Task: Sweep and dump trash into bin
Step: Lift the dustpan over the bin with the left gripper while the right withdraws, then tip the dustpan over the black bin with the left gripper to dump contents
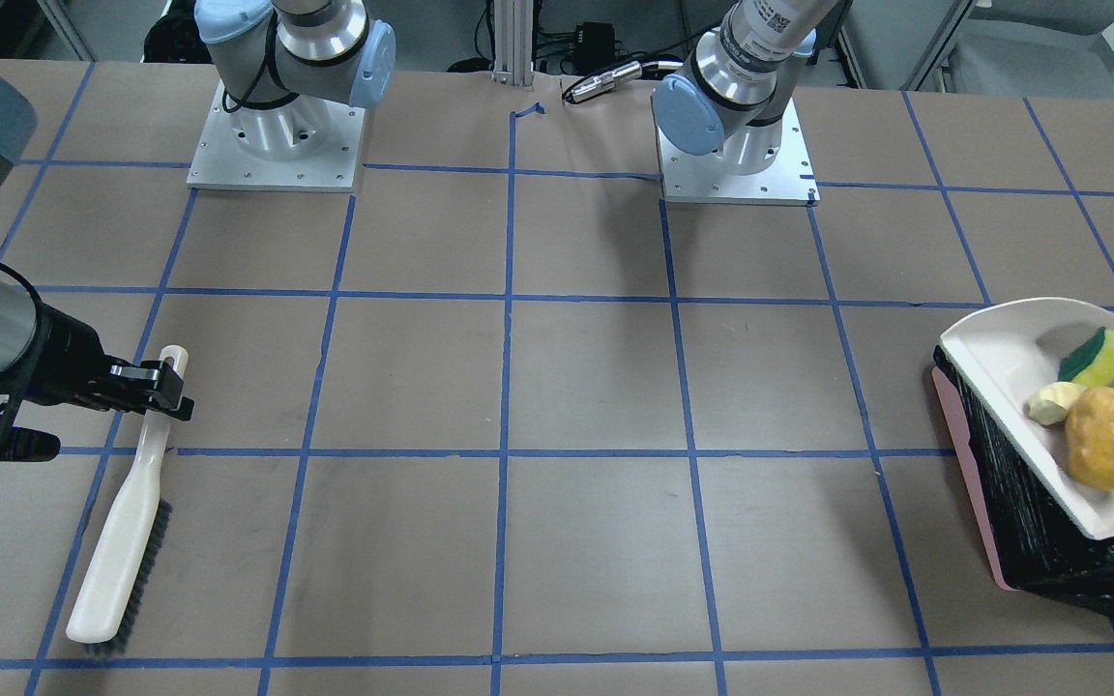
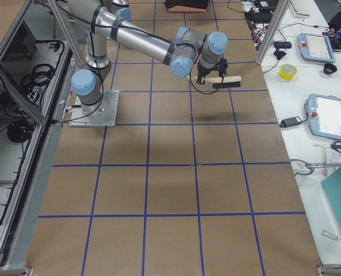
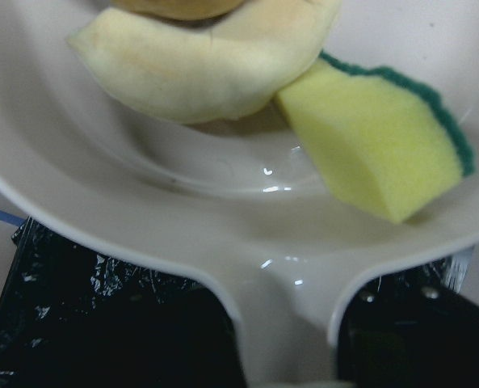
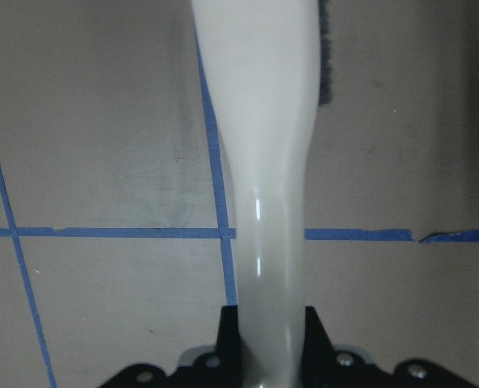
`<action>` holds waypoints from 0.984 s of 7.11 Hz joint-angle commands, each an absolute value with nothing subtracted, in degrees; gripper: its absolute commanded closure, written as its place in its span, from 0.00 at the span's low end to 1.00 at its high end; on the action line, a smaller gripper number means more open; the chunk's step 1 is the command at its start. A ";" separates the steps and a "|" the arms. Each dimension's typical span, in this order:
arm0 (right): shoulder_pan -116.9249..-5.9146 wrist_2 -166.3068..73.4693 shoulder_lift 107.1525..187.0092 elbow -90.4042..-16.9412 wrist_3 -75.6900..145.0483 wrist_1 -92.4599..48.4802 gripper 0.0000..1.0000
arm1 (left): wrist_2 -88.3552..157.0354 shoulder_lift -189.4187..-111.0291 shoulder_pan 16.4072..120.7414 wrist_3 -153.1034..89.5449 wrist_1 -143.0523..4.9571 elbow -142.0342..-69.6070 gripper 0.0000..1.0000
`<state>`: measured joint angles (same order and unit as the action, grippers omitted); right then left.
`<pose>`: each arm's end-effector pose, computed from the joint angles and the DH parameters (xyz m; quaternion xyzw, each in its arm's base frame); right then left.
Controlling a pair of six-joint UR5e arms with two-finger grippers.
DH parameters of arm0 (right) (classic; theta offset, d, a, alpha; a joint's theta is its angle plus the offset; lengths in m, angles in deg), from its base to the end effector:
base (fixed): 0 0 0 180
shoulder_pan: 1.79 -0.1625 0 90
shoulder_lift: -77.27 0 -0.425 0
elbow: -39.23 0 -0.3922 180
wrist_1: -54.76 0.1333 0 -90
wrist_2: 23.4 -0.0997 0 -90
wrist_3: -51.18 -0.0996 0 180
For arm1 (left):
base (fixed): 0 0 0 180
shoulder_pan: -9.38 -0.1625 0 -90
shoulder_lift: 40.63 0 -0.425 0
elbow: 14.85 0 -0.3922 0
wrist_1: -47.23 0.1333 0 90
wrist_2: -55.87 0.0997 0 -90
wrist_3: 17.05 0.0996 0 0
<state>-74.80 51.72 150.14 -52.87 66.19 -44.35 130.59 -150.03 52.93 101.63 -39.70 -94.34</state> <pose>-0.0166 -0.5980 0.3272 0.0285 0.9874 0.0485 0.1481 0.3381 -0.5415 0.3971 -0.5780 -0.8036 0.1251 0.0671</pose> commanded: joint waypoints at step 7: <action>-66.56 52.09 143.11 -52.44 70.33 -45.97 1.00 | 162.86 -154.98 51.70 110.66 -33.66 -82.18 1.00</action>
<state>-66.80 50.83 144.02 -52.67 69.46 -46.34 155.35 -155.72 48.02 110.24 -36.78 -82.76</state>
